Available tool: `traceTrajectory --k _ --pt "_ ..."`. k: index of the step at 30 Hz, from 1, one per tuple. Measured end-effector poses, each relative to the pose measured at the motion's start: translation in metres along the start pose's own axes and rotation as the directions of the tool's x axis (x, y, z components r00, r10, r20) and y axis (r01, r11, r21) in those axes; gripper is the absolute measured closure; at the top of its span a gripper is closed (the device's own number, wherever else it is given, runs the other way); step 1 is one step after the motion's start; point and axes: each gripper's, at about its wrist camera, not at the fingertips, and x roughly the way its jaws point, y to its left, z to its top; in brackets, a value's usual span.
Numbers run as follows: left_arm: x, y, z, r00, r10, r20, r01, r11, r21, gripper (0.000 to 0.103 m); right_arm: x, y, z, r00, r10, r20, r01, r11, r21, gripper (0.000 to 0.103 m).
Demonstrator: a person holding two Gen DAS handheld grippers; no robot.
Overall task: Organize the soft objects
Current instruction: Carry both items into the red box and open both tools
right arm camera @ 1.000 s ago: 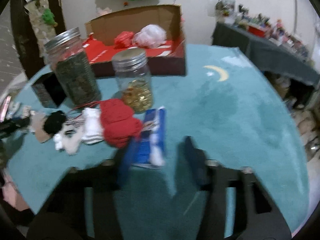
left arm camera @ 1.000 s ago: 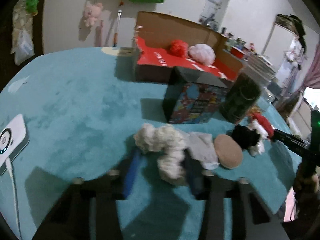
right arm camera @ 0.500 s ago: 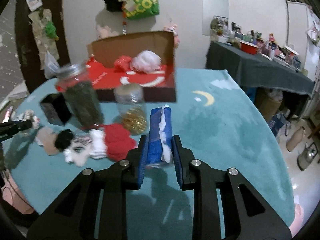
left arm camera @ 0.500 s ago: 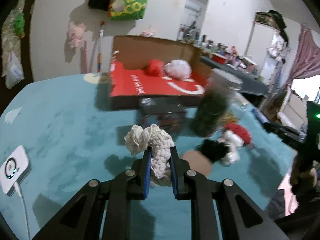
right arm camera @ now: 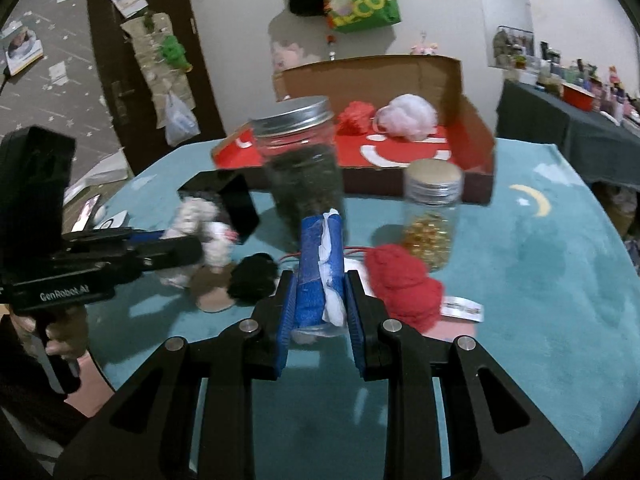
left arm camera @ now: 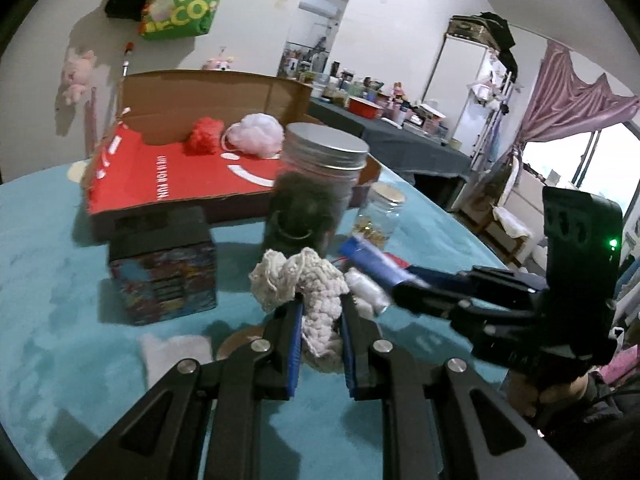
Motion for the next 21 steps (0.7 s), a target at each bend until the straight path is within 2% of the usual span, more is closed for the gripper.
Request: traceTrajectory --k 6,15,21 --pt "0.008 -0.003 0.003 1.0 -0.019 -0.006 0.019 1.0 -0.008 0.085 0.006 0.003 0.001 1.0 0.03 -0.01 -0.03 1.0 -0.001 0.08" --pt "0.0 0.004 0.002 1.0 -0.016 -0.001 0.016 0.999 -0.039 0.085 0.006 0.0 0.001 0.999 0.031 -0.009 -0.031 0.999 0.008 0.08" --pt "-0.013 0.021 -0.002 1.0 0.028 0.004 -0.028 0.997 -0.074 0.085 0.001 -0.005 0.0 1.0 0.015 -0.009 -0.015 1.0 0.013 0.08"
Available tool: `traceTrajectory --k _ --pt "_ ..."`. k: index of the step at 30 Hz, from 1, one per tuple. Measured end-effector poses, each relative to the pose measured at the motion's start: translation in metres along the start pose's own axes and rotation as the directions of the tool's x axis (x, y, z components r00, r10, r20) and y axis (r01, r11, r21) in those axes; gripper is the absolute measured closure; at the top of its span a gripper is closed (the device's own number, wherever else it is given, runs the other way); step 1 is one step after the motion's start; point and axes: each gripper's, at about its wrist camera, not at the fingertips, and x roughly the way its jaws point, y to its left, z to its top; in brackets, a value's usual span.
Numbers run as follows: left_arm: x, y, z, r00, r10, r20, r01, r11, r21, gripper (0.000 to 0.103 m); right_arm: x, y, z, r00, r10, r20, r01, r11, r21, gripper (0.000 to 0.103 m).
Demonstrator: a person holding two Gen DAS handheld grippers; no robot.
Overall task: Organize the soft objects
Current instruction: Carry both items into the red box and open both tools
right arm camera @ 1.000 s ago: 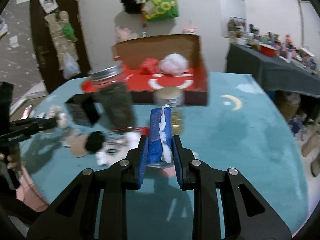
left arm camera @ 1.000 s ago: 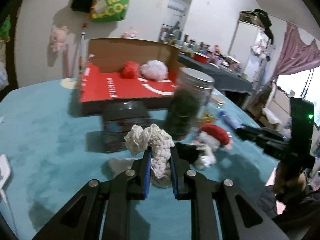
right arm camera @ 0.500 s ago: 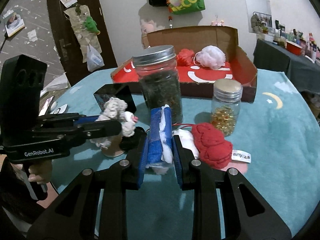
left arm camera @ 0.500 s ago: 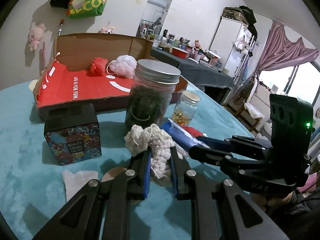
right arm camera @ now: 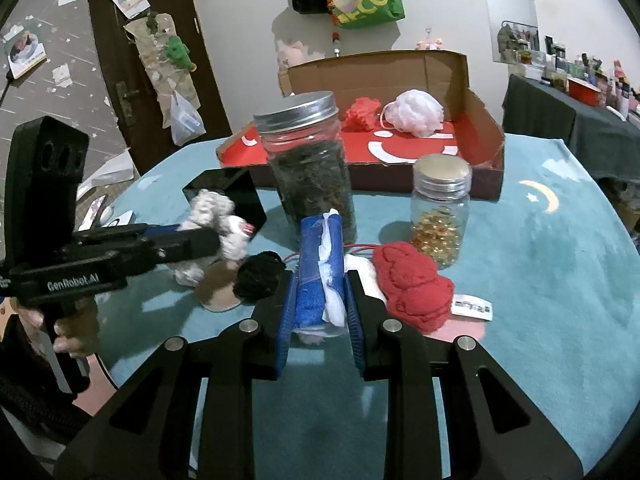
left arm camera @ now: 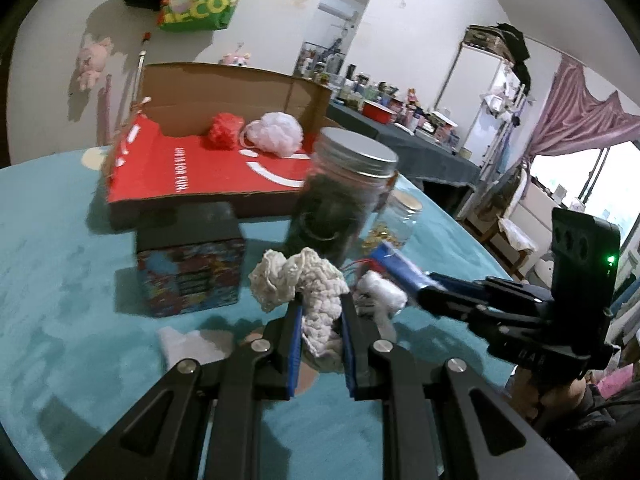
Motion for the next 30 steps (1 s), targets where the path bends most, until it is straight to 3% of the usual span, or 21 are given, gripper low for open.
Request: traceTrajectory --k 12,19,23,30 --pt "-0.039 0.041 -0.002 0.996 0.083 0.031 -0.081 0.994 -0.077 0.085 -0.016 -0.027 -0.006 0.996 -0.084 -0.021 0.085 0.996 0.023 0.08" --pt "-0.049 0.068 -0.003 0.991 0.131 0.011 -0.129 0.985 -0.11 0.085 -0.026 -0.045 -0.005 0.992 -0.124 -0.03 0.125 0.991 0.043 0.08" --pt "-0.046 0.079 -0.001 0.986 0.167 -0.023 -0.169 0.981 -0.1 0.085 -0.029 -0.048 -0.004 0.988 -0.151 -0.032 0.152 0.988 0.015 0.08" --pt "-0.032 0.099 0.008 0.979 0.195 -0.067 -0.195 0.981 0.008 0.085 -0.028 -0.063 0.003 0.98 -0.191 -0.051 0.189 0.981 -0.036 0.08"
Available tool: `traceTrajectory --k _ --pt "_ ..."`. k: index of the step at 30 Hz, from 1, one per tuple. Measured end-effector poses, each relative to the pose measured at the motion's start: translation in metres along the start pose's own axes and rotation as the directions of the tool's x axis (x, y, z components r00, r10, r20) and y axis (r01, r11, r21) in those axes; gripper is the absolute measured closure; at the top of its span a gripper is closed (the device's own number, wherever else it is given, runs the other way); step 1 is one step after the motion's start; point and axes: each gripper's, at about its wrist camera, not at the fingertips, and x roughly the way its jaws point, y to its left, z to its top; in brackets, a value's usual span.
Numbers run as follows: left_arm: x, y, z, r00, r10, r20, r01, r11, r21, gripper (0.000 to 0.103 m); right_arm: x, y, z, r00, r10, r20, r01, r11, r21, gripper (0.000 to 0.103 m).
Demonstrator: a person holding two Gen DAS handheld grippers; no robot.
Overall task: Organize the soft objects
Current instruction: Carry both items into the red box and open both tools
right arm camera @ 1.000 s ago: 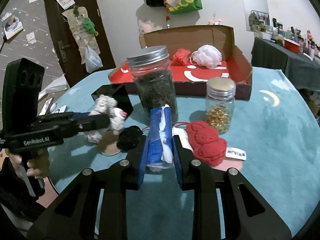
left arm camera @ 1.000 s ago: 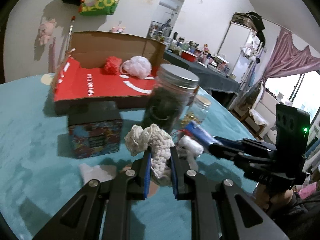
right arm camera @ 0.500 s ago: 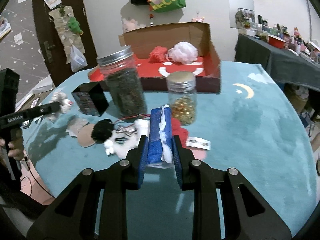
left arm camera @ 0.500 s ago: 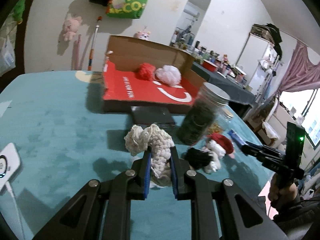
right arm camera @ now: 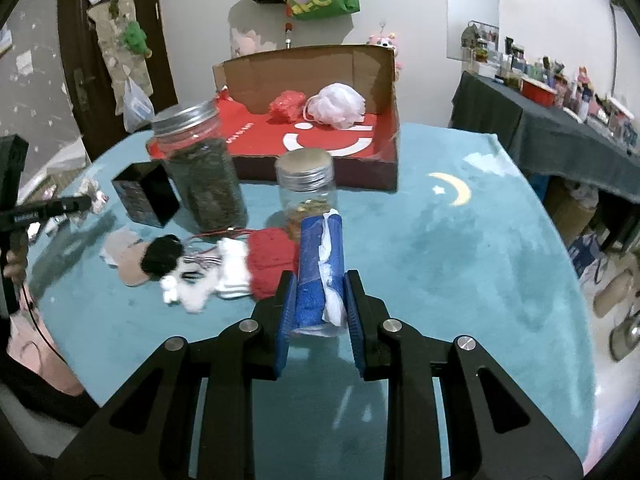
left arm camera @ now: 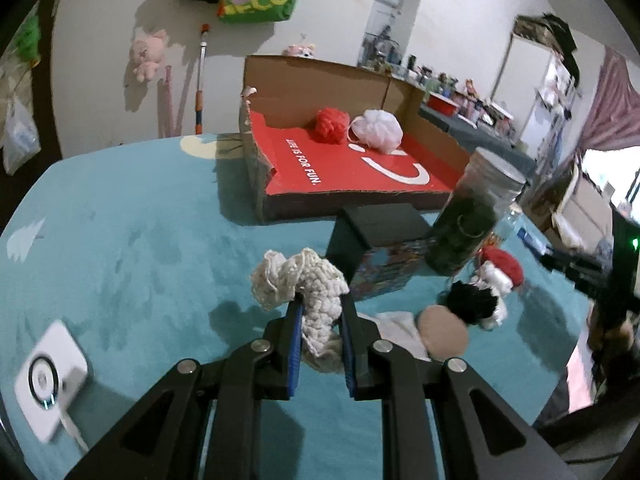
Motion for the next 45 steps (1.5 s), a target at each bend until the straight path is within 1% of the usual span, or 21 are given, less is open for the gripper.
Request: traceTrajectory --k 2,5,10,13,17,21,28,31,34,36,38,40,41,43,44,45 --pt "0.008 0.004 0.004 1.0 0.005 -0.014 -0.004 0.999 0.034 0.085 0.004 -0.006 0.004 1.0 -0.024 -0.013 0.023 0.999 -0.035 0.08" --pt "0.019 0.011 0.008 0.999 0.014 -0.036 -0.012 0.998 0.065 0.085 0.01 -0.016 0.008 0.999 -0.032 -0.029 0.03 0.998 -0.063 0.08" --pt "0.03 0.018 0.016 0.999 -0.026 -0.044 0.032 0.99 0.136 0.085 0.022 -0.029 0.018 0.997 -0.062 -0.047 0.054 0.986 -0.155 0.08" --pt "0.032 0.018 0.024 0.997 -0.062 -0.047 0.069 0.982 0.177 0.085 0.028 -0.035 0.025 0.997 -0.05 -0.054 0.039 0.981 -0.191 0.08" --pt "0.037 0.014 0.036 0.996 -0.074 -0.054 0.085 0.97 0.229 0.085 0.036 -0.039 0.037 0.998 -0.042 -0.055 0.028 0.972 -0.235 0.08" --pt "0.04 0.01 0.049 0.995 -0.08 -0.062 0.095 0.952 0.29 0.085 0.044 -0.038 0.052 0.998 -0.015 -0.056 -0.002 0.958 -0.286 0.08" --pt "0.038 0.006 0.081 0.991 -0.127 -0.051 0.136 0.932 0.335 0.085 0.055 -0.034 0.078 0.997 0.055 -0.055 -0.07 0.939 -0.336 0.08" --pt "0.039 0.002 0.099 0.987 -0.157 -0.037 0.161 0.928 0.335 0.085 0.058 -0.034 0.093 0.993 0.107 -0.05 -0.118 0.937 -0.33 0.08" --pt "0.049 -0.003 0.118 0.983 -0.18 -0.036 0.182 0.938 0.296 0.085 0.063 -0.032 0.109 0.987 0.152 -0.044 -0.158 0.937 -0.311 0.08" --pt "0.059 -0.007 0.13 0.985 -0.169 -0.045 0.174 0.95 0.26 0.085 0.07 -0.031 0.121 0.984 0.172 -0.044 -0.177 0.942 -0.285 0.08" --pt "0.072 -0.009 0.143 0.987 -0.147 -0.069 0.159 0.964 0.214 0.085 0.079 -0.032 0.132 0.984 0.17 -0.049 -0.177 0.951 -0.252 0.08" --pt "0.088 -0.012 0.155 0.989 -0.1 -0.106 0.116 0.979 0.166 0.085 0.093 -0.034 0.144 0.984 0.162 -0.068 -0.173 0.963 -0.206 0.08" --pt "0.096 -0.014 0.16 0.99 -0.074 -0.117 0.093 0.983 0.16 0.085 0.1 -0.035 0.15 0.984 0.157 -0.079 -0.17 0.967 -0.189 0.08" --pt "0.107 -0.016 0.166 0.991 -0.034 -0.131 0.055 0.986 0.159 0.085 0.114 -0.035 0.161 0.989 0.112 -0.098 -0.128 0.975 -0.181 0.08" --pt "0.117 -0.017 0.171 0.989 -0.003 -0.147 0.025 0.988 0.152 0.085 0.122 -0.035 0.166 0.99 0.091 -0.112 -0.109 0.979 -0.174 0.08" --pt "0.122 -0.017 0.174 0.988 0.01 -0.154 0.013 0.989 0.146 0.085 0.131 -0.036 0.172 0.989 0.067 -0.133 -0.089 0.983 -0.161 0.08"
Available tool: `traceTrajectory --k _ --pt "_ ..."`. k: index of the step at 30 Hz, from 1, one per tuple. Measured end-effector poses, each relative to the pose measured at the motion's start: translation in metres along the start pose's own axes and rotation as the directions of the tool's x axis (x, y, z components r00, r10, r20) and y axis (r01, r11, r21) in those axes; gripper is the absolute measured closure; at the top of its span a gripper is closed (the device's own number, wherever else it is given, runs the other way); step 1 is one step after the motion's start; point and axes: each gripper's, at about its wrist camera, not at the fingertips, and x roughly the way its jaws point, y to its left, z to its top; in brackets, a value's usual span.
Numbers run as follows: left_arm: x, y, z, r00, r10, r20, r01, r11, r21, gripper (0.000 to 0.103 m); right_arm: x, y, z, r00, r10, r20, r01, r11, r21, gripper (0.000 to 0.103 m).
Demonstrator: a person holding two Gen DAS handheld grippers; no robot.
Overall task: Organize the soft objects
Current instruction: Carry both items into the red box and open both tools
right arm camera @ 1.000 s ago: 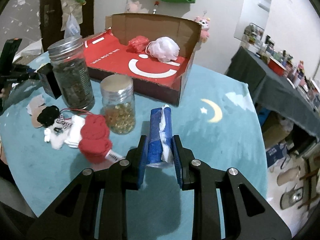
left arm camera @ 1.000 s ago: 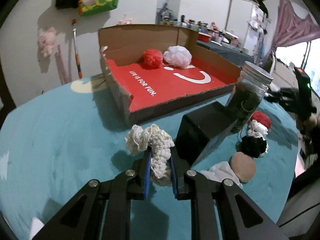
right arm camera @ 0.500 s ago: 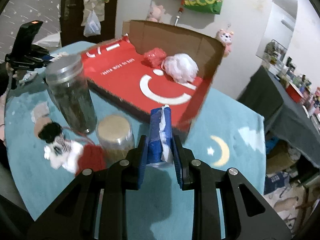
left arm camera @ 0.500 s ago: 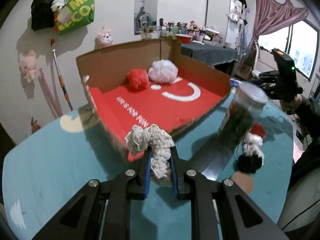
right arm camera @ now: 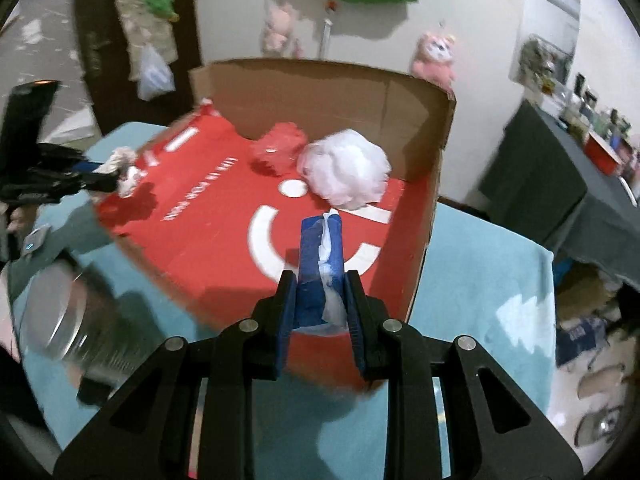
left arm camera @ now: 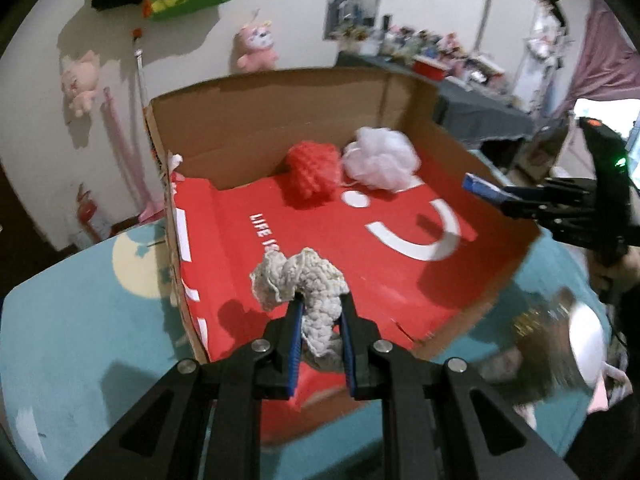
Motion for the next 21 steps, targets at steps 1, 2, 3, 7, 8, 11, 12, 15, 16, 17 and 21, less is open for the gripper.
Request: traceTrajectory --k 1,2,3,7,8,11,12,15,16,17,21 --pt "0.006 0.0 0.004 1.0 0.006 -0.011 -0.006 1.0 -0.007 0.085 0.008 -0.003 0.007 1.0 -0.016 -0.022 0.017 1.0 0.024 0.08" --pt "0.011 0.0 0.007 1.0 0.015 -0.025 -0.015 1.0 -0.01 0.085 0.014 -0.005 0.011 0.999 -0.024 -0.043 0.025 0.999 0.041 0.08" --pt "0.019 0.0 0.012 0.999 0.035 -0.039 -0.035 0.999 -0.012 0.085 0.023 -0.007 0.018 0.997 -0.035 -0.071 0.039 0.998 0.056 0.08" --pt "0.043 0.005 0.021 0.993 0.06 -0.103 -0.065 0.997 -0.04 0.085 0.052 -0.013 0.035 0.982 -0.101 -0.162 0.117 0.989 0.091 0.08" --pt "0.05 0.006 0.023 0.991 0.075 -0.113 -0.08 0.996 -0.037 0.085 0.061 -0.014 0.039 0.977 -0.111 -0.182 0.13 0.987 0.098 0.08" --pt "0.063 0.011 0.027 0.986 0.083 -0.145 -0.091 0.995 -0.05 0.085 0.078 -0.011 0.045 0.964 -0.145 -0.225 0.166 0.983 0.073 0.08" --pt "0.065 0.012 0.028 0.984 0.089 -0.152 -0.098 0.994 -0.05 0.085 0.085 -0.011 0.047 0.959 -0.151 -0.239 0.173 0.982 0.074 0.08" --pt "0.076 0.015 0.031 0.977 0.123 -0.172 -0.131 0.991 -0.033 0.085 0.101 -0.01 0.049 0.946 -0.169 -0.277 0.191 0.98 0.056 0.08" --pt "0.079 0.016 0.032 0.976 0.133 -0.175 -0.14 0.99 -0.029 0.085 0.104 -0.01 0.05 0.942 -0.185 -0.28 0.204 0.978 0.04 0.08" --pt "0.081 0.016 0.033 0.974 0.139 -0.176 -0.146 0.989 -0.026 0.085 0.108 -0.01 0.05 0.94 -0.186 -0.285 0.204 0.978 0.037 0.08" --pt "0.088 0.018 0.038 0.972 0.159 -0.174 -0.163 0.987 -0.01 0.084 0.119 -0.012 0.054 0.932 -0.207 -0.298 0.223 0.975 0.021 0.08"
